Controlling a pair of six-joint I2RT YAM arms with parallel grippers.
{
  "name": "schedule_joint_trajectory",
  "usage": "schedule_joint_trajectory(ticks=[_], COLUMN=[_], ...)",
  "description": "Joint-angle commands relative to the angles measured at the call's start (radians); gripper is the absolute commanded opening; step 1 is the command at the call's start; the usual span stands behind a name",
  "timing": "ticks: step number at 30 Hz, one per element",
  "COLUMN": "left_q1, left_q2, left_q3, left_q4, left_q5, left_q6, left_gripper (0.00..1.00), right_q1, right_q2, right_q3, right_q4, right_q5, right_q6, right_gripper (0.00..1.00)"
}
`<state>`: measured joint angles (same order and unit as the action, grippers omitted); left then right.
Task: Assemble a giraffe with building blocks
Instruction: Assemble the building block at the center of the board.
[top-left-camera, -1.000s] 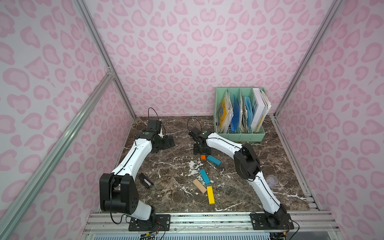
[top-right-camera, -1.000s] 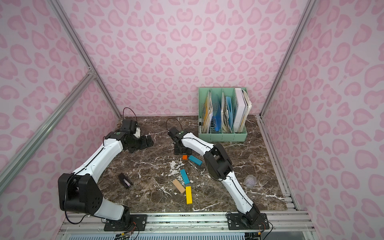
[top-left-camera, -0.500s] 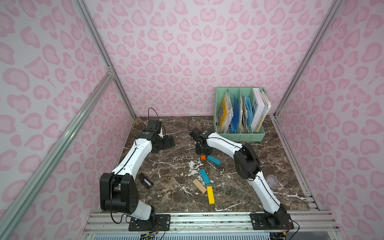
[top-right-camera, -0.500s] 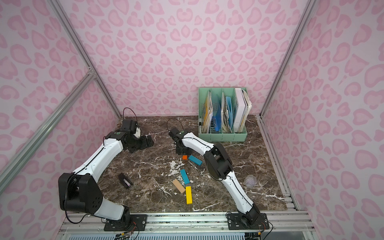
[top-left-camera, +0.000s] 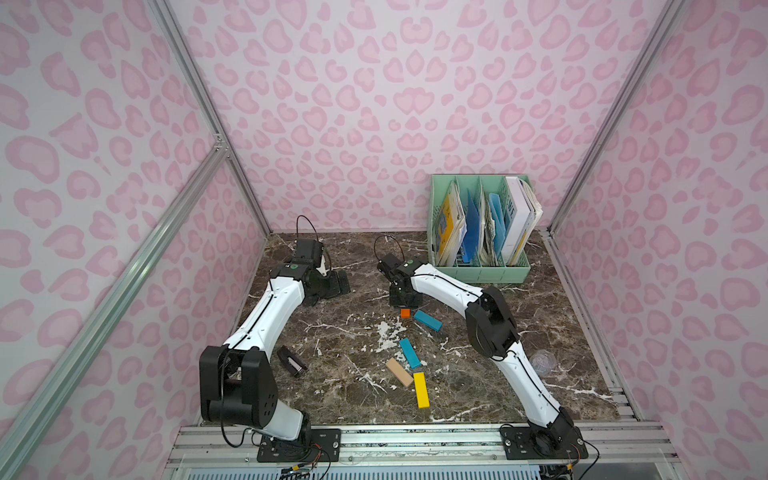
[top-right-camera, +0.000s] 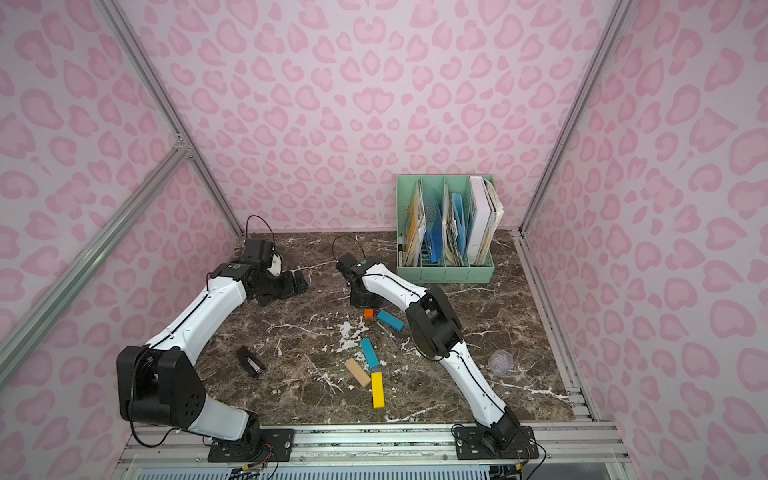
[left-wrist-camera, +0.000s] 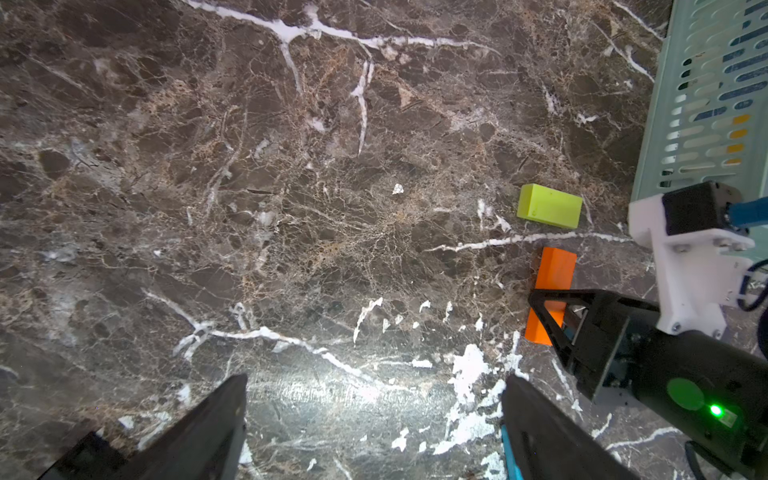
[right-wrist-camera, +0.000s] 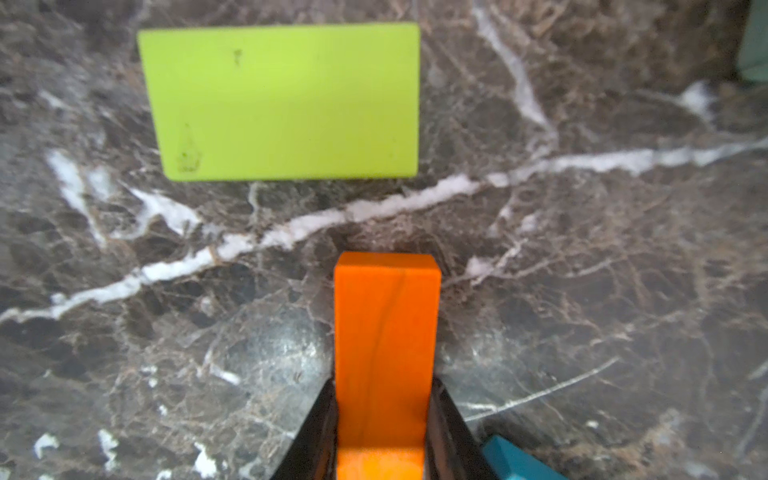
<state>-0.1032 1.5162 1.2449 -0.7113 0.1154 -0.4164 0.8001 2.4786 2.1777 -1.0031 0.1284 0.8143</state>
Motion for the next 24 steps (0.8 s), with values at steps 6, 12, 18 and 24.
schedule_joint_trajectory(ticks=[6,12,18,24], left_q1=[0.003,0.002,0.003,0.004], left_q2=[0.005,0.007,0.009,0.009], left_q3=[0.006,0.006,0.010,0.008], left_q4=[-0.015,-0.015,-0.015,-0.015], left_q5=[0.005,0.007,0.008,0.009], left_q6=[0.011,0.011,0.011,0.010], left_gripper=[0.98,0.98,0.98,0.98], right_q1=[-0.002,-0.012,-0.021,-0.021], right_q2=[0.039,0.051,0.059,0.063], right_q3=[0.044,0.060,0.064,0.071], right_q4=[-0.023,-0.030,-0.025,-0.023], right_q5=[-0.015,-0.012,-0.016,-0.026], right_q6=[-0.015,-0.018,-0.024,-0.033], right_gripper=[0.31,0.31,0.31,0.31])
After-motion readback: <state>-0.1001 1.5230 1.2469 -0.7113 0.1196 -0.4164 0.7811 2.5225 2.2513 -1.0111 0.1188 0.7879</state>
